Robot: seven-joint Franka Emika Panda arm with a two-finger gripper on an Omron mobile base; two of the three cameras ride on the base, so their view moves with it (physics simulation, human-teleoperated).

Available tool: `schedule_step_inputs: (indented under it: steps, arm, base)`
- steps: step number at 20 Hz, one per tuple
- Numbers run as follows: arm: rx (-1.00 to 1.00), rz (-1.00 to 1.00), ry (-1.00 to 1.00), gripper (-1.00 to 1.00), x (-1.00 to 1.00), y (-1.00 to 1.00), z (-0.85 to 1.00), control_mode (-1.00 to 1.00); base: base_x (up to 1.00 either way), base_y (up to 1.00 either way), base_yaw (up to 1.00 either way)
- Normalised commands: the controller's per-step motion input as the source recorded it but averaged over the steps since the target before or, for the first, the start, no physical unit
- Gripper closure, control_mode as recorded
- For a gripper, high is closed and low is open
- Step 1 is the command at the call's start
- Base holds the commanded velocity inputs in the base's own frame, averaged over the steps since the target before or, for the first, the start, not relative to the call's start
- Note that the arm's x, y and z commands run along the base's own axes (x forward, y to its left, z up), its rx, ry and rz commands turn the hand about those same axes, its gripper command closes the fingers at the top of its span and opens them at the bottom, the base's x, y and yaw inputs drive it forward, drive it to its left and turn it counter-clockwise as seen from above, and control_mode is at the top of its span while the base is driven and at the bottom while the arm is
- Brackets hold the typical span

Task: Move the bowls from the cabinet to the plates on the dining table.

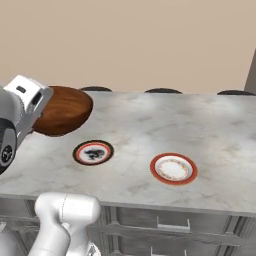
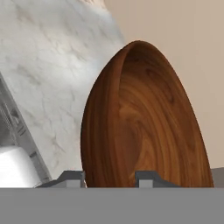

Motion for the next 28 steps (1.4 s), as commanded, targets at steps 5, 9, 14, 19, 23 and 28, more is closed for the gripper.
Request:
schedule_step_inputs:
  steps: [5, 9, 14, 19, 23, 28]
  arm:
    - [-0.04, 0.0, 0.11, 1.0, 0.36, 0.11, -0.31, -1.0]
    - [-0.03, 0.0, 0.11, 1.0, 0.34, 0.1, -0.3, -1.0]
    - [-0.06, 0.0, 0.04, 1.0, 0.34, 0.07, -0.39, -1.0]
    - [-0.08, 0.0, 0.0, 1.0, 0.33, 0.05, -0.45, -1.0]
    - [-0.1, 0.0, -0.02, 1.0, 0.3, 0.02, -0.46, -1.0]
    - [-0.09, 0.0, -0.02, 1.0, 0.31, 0.04, -0.43, -1.0]
  base:
    - [0.0, 0.0, 0.0]
    - [0.0, 0.0, 0.0]
    - [0.0, 0.0, 0.0]
    - [0.0, 0.0, 0.0]
    - [0.0, 0.0, 0.0]
    - [0.0, 0.0, 0.0]
